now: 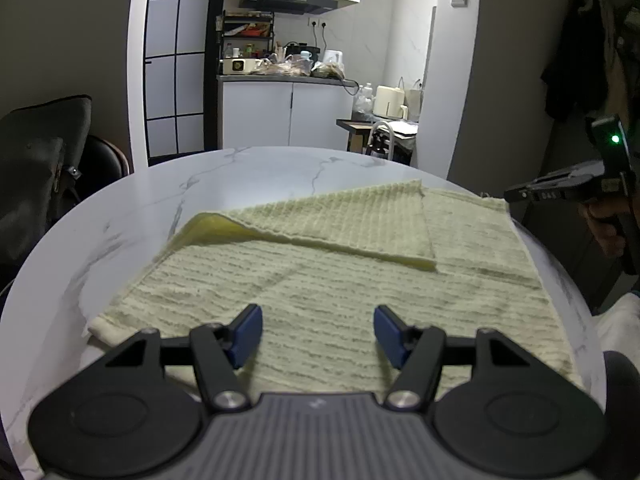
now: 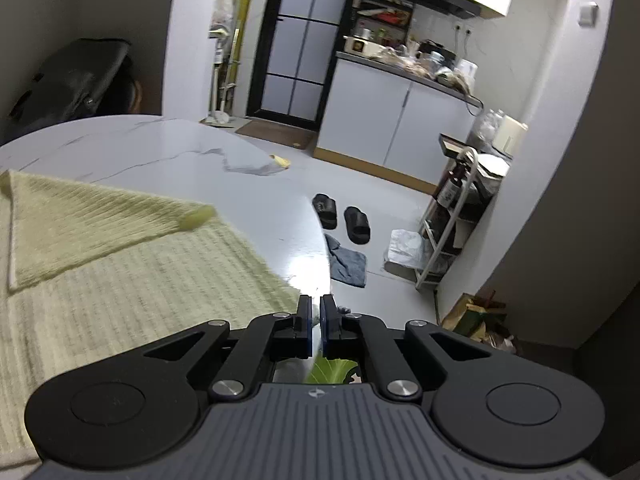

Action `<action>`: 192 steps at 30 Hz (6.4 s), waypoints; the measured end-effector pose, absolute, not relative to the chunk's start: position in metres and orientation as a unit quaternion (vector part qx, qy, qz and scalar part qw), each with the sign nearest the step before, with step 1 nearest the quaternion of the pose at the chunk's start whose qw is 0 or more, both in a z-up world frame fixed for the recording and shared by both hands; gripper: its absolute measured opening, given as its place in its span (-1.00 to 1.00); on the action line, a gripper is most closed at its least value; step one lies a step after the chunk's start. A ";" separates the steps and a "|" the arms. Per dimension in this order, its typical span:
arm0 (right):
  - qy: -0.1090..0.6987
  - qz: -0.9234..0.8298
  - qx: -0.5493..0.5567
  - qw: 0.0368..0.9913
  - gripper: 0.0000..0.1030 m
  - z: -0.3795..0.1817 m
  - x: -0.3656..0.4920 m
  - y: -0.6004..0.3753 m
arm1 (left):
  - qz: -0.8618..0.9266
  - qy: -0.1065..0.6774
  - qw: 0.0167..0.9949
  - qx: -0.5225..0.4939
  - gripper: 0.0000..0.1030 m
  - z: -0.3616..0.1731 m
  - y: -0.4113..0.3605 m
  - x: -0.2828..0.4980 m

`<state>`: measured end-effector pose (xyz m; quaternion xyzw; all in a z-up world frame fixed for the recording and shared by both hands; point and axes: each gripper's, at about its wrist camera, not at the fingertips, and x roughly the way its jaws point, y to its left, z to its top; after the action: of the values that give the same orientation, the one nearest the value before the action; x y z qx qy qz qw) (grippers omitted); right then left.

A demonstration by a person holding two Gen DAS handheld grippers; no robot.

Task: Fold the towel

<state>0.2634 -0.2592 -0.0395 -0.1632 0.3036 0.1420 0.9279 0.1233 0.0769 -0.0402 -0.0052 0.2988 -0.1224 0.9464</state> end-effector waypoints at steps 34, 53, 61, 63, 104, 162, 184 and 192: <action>0.310 0.314 -0.228 0.868 -0.65 -0.041 0.205 -0.113 | -0.127 0.282 0.948 -0.073 0.46 -0.040 0.094 0.119; 0.261 0.272 -0.242 0.894 -0.96 -0.006 0.233 -0.106 | -0.136 0.263 0.952 -0.076 0.52 -0.040 0.096 0.112; 0.238 0.266 -0.251 0.900 -0.96 0.008 0.259 -0.092 | -0.142 0.276 0.947 -0.079 0.53 -0.041 0.096 0.115; 0.230 0.266 -0.255 0.901 -0.96 0.013 0.266 -0.087 | -0.143 0.280 0.946 -0.078 0.53 -0.041 0.095 0.115; 0.267 0.238 -0.257 0.898 -0.89 -0.019 0.350 -0.042 | -0.149 0.295 0.943 -0.049 0.67 -0.043 0.087 0.119; 0.338 0.214 -0.181 0.899 -0.58 -0.048 0.380 -0.041 | -0.155 0.293 0.942 -0.063 0.67 -0.042 0.086 0.116; 0.299 0.229 -0.193 0.906 -0.99 -0.029 0.394 -0.018 | -0.156 0.292 0.941 -0.063 0.67 -0.042 0.085 0.112; 0.303 0.210 -0.188 0.910 -0.98 -0.025 0.407 -0.015 | -0.157 0.292 0.941 -0.063 0.67 -0.042 0.084 0.113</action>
<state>0.4066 -0.0154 -0.0250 -0.1876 0.3034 0.2103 0.9103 0.1131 0.0842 -0.0421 -0.0635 0.2924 -0.1571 0.9411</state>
